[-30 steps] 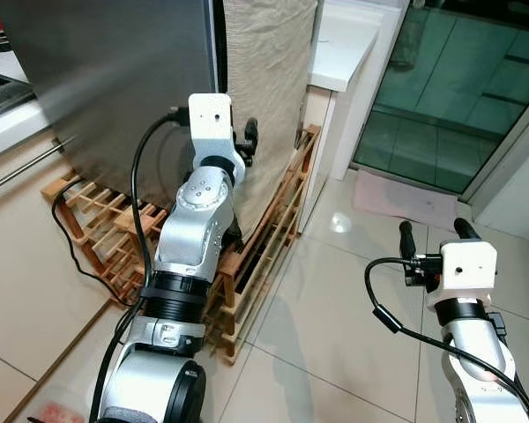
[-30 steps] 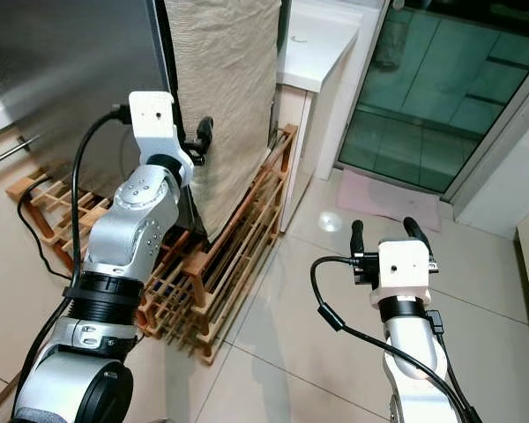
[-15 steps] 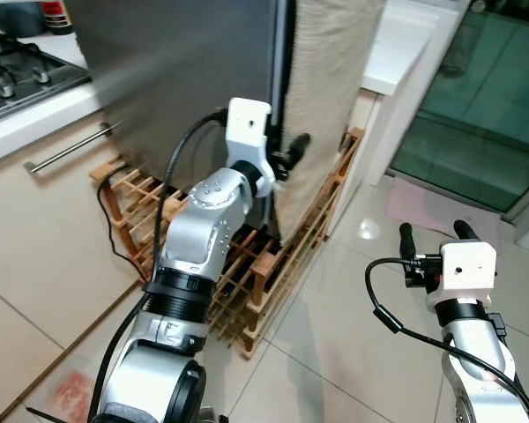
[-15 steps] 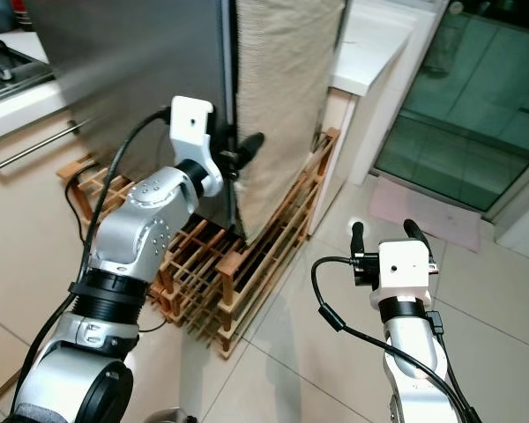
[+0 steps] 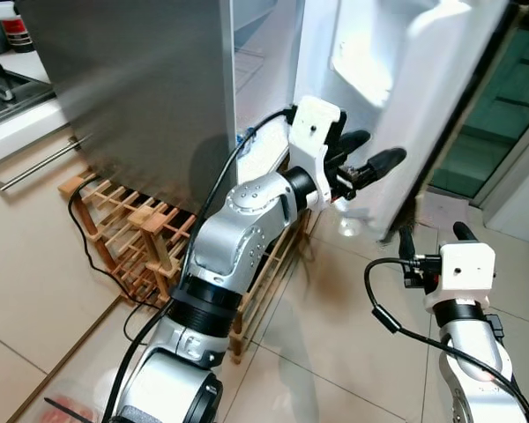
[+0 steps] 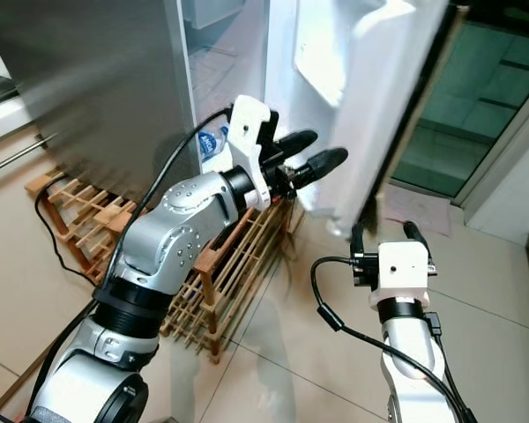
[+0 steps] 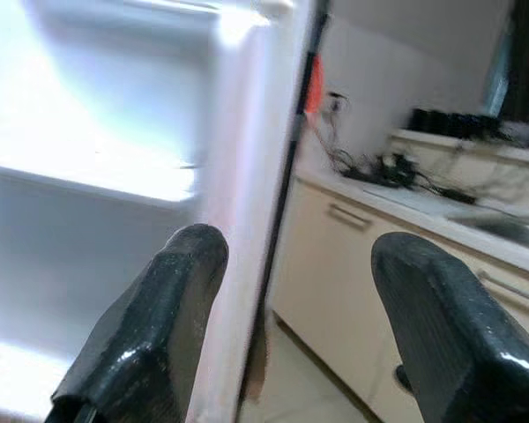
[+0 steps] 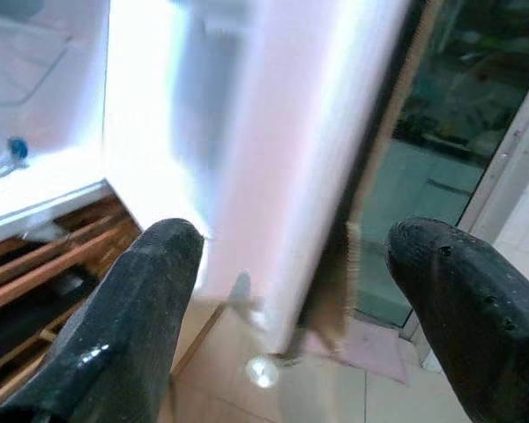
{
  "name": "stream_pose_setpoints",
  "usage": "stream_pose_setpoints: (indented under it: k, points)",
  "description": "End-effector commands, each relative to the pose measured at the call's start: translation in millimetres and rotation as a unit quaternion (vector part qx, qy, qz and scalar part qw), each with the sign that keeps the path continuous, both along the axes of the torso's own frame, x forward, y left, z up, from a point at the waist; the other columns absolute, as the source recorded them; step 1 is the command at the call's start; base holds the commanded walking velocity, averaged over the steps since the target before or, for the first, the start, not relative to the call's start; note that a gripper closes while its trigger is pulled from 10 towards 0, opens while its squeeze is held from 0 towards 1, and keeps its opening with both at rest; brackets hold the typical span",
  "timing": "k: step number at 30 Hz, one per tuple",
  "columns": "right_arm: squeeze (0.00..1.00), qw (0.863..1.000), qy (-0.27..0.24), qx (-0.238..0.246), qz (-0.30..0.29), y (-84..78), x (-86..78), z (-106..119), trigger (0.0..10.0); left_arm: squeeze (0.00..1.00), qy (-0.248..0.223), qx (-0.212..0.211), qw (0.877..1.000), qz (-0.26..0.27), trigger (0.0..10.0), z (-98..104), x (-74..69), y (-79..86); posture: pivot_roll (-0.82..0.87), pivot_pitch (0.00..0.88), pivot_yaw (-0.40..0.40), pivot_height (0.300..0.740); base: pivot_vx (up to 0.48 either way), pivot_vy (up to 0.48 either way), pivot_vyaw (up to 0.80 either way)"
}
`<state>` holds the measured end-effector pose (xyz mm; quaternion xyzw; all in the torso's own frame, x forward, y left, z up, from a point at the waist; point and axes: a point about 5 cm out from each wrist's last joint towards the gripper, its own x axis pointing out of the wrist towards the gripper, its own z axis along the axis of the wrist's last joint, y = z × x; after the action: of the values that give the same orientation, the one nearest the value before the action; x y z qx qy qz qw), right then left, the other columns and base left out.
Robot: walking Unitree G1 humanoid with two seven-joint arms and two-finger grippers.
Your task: Restocking fridge
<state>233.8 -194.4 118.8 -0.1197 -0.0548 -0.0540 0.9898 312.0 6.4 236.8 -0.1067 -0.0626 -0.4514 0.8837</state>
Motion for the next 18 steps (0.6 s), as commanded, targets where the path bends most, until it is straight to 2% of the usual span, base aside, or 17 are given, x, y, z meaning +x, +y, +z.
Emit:
stream_pose_setpoints:
  k: [1, 2, 3, 4, 5, 7, 8, 9, 10, 11, 13, 15, 18]
  points:
    - [0.15, 1.0, 0.003, -0.003, -0.007, -3.0, 2.7, 0, 10.0, 0.0, 0.011, 0.0, 0.999, 0.038, 10.0, -5, 2.3, 10.9, -0.06, 0.0, -0.008, 0.74, 0.0, 0.0, 0.0]
    - [0.15, 1.0, 0.003, -0.004, -0.003, -2.4, 5.2, 0, 10.0, 0.0, 0.009, -0.01, 0.992, 0.126, 10.0, -12, 6.9, 33.8, -0.05, 0.0, -0.01, 0.74, 0.0, 0.0, 0.0]
    - [0.15, 1.0, 0.002, -0.004, -0.002, -2.2, 6.4, 0, 10.0, 0.0, 0.011, -0.015, 0.987, 0.162, 10.0, -15, 8.2, 44.2, -0.04, 0.0, -0.01, 0.74, 0.0, 0.0, 0.0]
    - [0.15, 1.0, 0.002, -0.004, -0.002, -2.2, 6.4, 0, 10.0, 0.0, 0.011, -0.015, 0.987, 0.162, 10.0, -15, 8.2, 44.2, -0.04, 0.0, -0.01, 0.74, 0.0, 0.0, 0.0]
    - [0.15, 1.0, 0.003, -0.004, -0.001, -2.2, 8.6, -1, 10.0, 0.0, 0.013, -0.023, 0.973, 0.231, 10.0, -21, 9.7, 65.8, -0.03, 0.0, -0.011, 0.74, 0.0, 0.0, 0.8]
    - [0.15, 1.0, 0.004, -0.001, -0.001, -2.4, 12.3, -1, 10.0, 0.0, 0.02, -0.015, 0.953, 0.301, 10.0, -32, 7.3, 90.6, -0.01, 0.0, -0.014, 0.74, 0.0, 0.0, 0.8]
    - [0.15, 1.0, 0.004, -0.001, -0.001, -2.4, 12.3, -1, 10.0, 0.0, 0.02, -0.015, 0.953, 0.301, 10.0, -32, 7.3, 90.6, -0.01, 0.0, -0.014, 0.74, 0.0, 0.0, 0.8]
    - [0.15, 1.0, 0.004, 0.0, -0.001, -2.5, 13.6, -1, 10.0, 0.0, 0.025, -0.012, 0.947, 0.322, 10.0, -36, 5.8, 98.1, -0.01, 0.0, -0.014, 0.74, 0.0, 0.0, 0.8]
    - [0.16, 1.0, 0.002, 0.001, 0.004, -2.1, 17.6, -1, 10.0, 0.0, 0.032, 0.02, 0.92, 0.389, 10.0, -52, -2.4, 125.9, 0.01, 0.0, -0.02, 0.74, 0.0, 0.0, 0.8]
    - [0.16, 1.0, 0.002, 0.001, 0.004, -2.1, 17.6, -1, 10.0, 0.0, 0.032, 0.02, 0.92, 0.389, 10.0, -52, -2.4, 125.9, 0.01, 0.0, -0.02, 0.74, 0.0, 0.0, 0.8]
    - [0.16, 1.0, 0.002, 0.002, 0.009, -1.7, 20.7, 0, 10.0, 0.0, 0.041, 0.058, 0.895, 0.44, 10.0, -68, -11.5, 147.0, 0.02, 0.0, -0.027, 0.74, 0.0, 0.0, 0.8]
    - [0.16, 1.0, 0.004, 0.005, 0.014, -1.0, 24.1, -1, 10.0, 0.0, 0.057, 0.081, 0.875, 0.473, 10.0, -82, -20.1, 159.9, 0.04, 0.0, -0.033, 0.74, 0.0, 0.0, 0.79]
    - [0.17, 0.999, 0.012, 0.028, 0.021, 0.5, 31.1, -3, 10.0, 0.0, 0.076, 0.094, 0.86, 0.497, 10.0, -95, -30.4, 166.4, 0.05, 0.0, -0.039, 0.74, 0.0, 0.0, 0.79]
